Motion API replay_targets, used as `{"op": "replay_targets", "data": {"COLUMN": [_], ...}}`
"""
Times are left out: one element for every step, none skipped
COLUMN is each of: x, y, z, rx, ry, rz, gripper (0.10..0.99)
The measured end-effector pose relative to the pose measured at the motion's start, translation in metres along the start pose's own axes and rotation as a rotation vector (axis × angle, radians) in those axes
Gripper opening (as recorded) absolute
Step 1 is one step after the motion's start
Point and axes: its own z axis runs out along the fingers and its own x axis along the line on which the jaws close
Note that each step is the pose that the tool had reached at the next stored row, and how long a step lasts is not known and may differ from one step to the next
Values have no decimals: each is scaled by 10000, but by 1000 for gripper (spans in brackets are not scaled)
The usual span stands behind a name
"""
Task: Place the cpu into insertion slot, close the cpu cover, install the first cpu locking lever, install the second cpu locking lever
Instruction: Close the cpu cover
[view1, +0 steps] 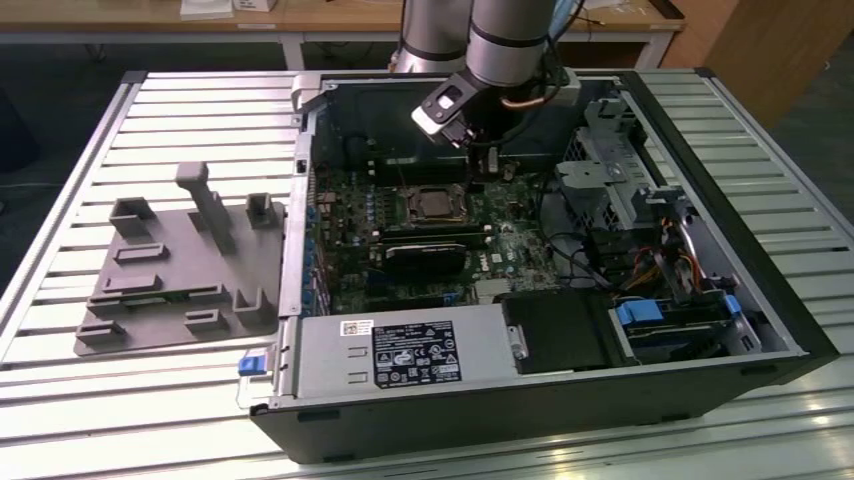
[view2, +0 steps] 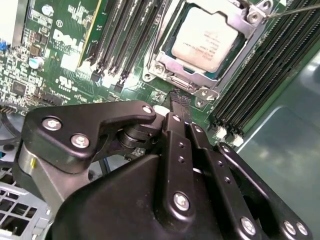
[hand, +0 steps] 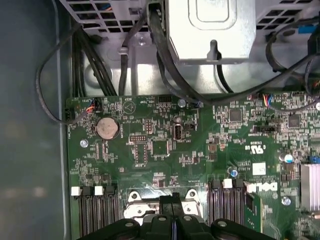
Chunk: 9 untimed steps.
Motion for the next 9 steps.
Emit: {"op": "replay_targets", "data": {"x": [0,-1,-2,-3,-3,-5,-5,-6,-6], "y": [-6,-15,-25,-36,-48,-64,-77,-92,-110], "z": [4,7,11,15,18,21,22,23,25], "rx": [-25,-40,-55,-74,-92,-113,-130,-145,-160], "ry": [3,3,4,5,4,2,2,5,6], "rz": [-32,-58,-82,-105,-121,-129,-130,-130,-131], "gripper": [102,102,102,102,102,102,102,102,102]}}
